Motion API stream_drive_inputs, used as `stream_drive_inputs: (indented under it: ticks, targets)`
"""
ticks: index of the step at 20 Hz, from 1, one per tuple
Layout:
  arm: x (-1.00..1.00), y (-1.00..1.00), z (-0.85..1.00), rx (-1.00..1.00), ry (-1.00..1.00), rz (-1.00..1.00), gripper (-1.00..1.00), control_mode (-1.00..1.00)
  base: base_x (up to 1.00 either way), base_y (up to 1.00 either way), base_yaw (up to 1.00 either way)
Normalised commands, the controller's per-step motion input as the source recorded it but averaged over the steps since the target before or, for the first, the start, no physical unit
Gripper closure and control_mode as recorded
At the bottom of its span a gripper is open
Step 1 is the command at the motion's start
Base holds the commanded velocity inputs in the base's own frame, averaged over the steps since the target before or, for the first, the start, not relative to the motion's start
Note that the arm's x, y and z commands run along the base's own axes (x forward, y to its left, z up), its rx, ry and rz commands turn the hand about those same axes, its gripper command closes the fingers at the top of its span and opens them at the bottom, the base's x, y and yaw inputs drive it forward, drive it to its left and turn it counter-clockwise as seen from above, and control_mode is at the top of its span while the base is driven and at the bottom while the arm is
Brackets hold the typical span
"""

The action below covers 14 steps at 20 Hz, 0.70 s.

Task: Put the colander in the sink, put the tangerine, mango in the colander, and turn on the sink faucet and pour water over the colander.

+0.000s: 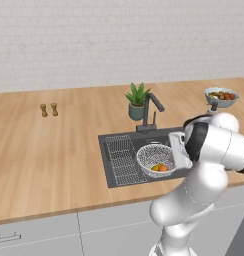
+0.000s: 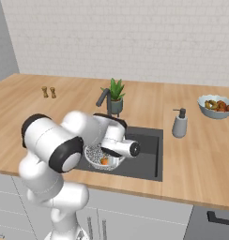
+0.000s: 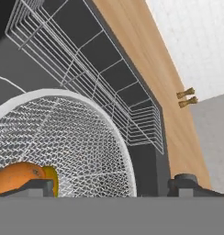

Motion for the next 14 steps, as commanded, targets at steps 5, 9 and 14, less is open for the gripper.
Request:
stream_drive_inputs:
  ticks: [5, 9, 14]
  targets:
    - [0.10, -0.16, 0.68, 0.04, -0.03, 0.00, -1.00, -1.00, 0.00, 0.00, 0.00]
    - [0.27, -0.22, 0.69, 0.19, 0.00, 0.00, -1.00, -1.00, 0.00, 0.00, 0.00]
    - [0.40, -0.16, 0.48, 0.37, 0.00, 0.00, -1.00, -1.00, 0.00, 0.00, 0.00]
